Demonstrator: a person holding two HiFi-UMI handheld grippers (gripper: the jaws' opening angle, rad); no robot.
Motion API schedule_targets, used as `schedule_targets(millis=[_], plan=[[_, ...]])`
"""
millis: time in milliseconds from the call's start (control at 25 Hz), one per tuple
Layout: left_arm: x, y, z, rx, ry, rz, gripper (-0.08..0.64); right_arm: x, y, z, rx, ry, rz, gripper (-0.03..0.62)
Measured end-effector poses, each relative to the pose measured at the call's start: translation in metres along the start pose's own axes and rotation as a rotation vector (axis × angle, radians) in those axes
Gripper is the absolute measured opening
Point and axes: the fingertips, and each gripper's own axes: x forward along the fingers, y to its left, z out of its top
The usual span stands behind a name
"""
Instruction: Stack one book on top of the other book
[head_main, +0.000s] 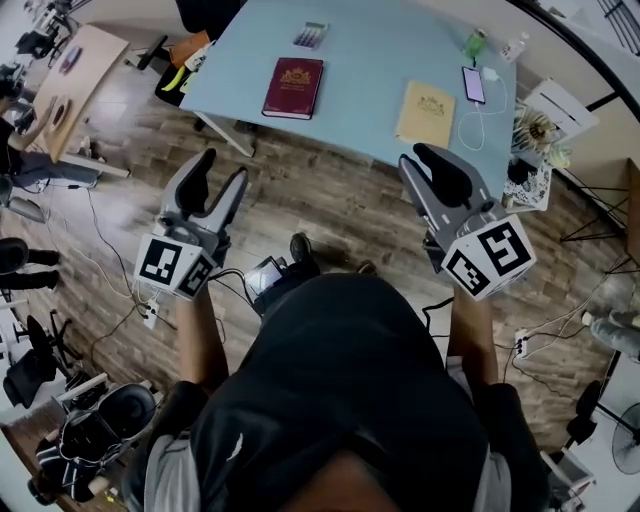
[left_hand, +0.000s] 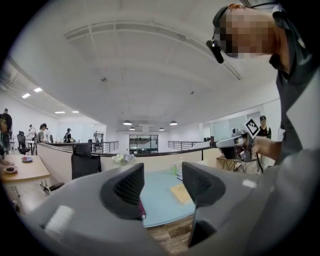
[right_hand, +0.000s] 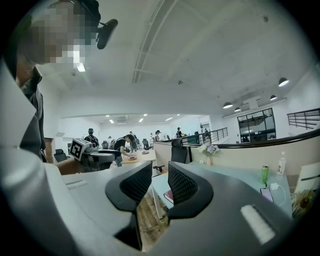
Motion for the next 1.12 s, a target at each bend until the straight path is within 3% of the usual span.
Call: schedule_targets(millis=[600,1120], plan=[[0.034,0.143,-0.011,-0.012,-0.013,-0.174,0.288,0.131,0.028,0.007,0.004,0.025,-0.157,0.095],[0.067,0.177,-0.027,-0.064,-0.013,-0.218,0.284,0.182,0.011,-0.001,0.019,0.086,-0.180,0.095]])
